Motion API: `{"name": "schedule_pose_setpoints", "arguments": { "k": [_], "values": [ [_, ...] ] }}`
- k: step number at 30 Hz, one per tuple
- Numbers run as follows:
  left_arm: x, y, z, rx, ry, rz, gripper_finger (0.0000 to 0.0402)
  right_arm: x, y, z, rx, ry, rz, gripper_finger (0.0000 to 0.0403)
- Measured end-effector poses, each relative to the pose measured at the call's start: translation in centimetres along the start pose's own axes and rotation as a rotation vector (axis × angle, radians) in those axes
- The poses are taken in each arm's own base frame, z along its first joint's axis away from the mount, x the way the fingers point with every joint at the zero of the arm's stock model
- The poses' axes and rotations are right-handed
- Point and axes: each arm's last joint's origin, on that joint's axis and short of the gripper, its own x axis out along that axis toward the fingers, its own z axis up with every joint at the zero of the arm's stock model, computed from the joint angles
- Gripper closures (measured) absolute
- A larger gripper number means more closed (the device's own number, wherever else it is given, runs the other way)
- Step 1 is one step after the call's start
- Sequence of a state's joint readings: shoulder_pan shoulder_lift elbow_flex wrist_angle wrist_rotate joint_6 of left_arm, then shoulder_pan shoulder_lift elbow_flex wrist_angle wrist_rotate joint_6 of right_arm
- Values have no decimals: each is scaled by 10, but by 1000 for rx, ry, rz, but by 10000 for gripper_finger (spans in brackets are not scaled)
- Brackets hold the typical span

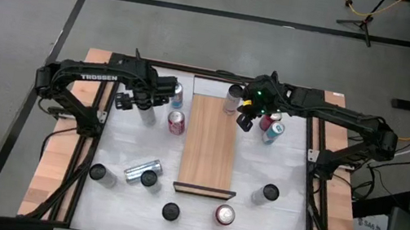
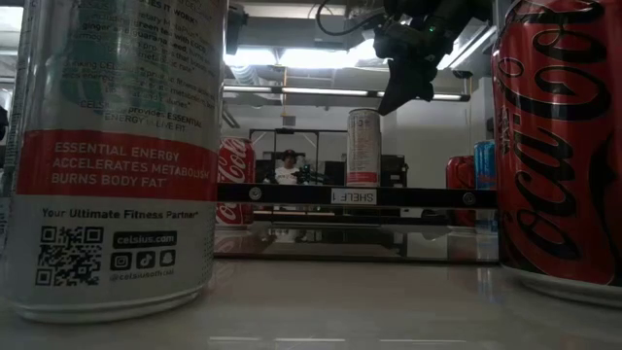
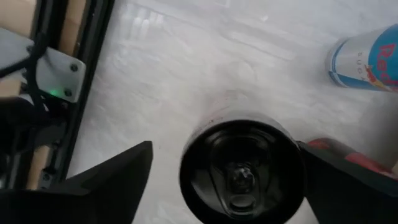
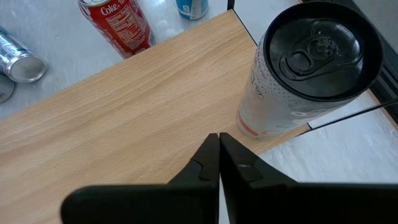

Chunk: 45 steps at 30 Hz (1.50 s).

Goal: Place canned beverage on shelf
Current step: Put the white pink soda can on the shelf aligned with the other white pink soda can

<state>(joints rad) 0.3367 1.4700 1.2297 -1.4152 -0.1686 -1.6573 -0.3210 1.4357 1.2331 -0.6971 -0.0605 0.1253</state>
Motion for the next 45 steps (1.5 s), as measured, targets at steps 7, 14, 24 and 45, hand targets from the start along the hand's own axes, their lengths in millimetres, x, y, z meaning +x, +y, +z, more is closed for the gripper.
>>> {"name": "schedule_pose_setpoints", "arguments": {
  "k": [7,14,24,45],
  "values": [
    [0,0,0,166,-20,1,8,0,0,0,0,0,0,402],
    [-1,0,-3,475,-33,-5,9,0,0,0,0,0,0,402],
    [-3,-6,-12,714,-53,-72,9,0,0,0,0,0,0,402],
    [-5,-2,-28,1173,-86,-58,9,0,0,0,0,0,0,402]
  ]
}}
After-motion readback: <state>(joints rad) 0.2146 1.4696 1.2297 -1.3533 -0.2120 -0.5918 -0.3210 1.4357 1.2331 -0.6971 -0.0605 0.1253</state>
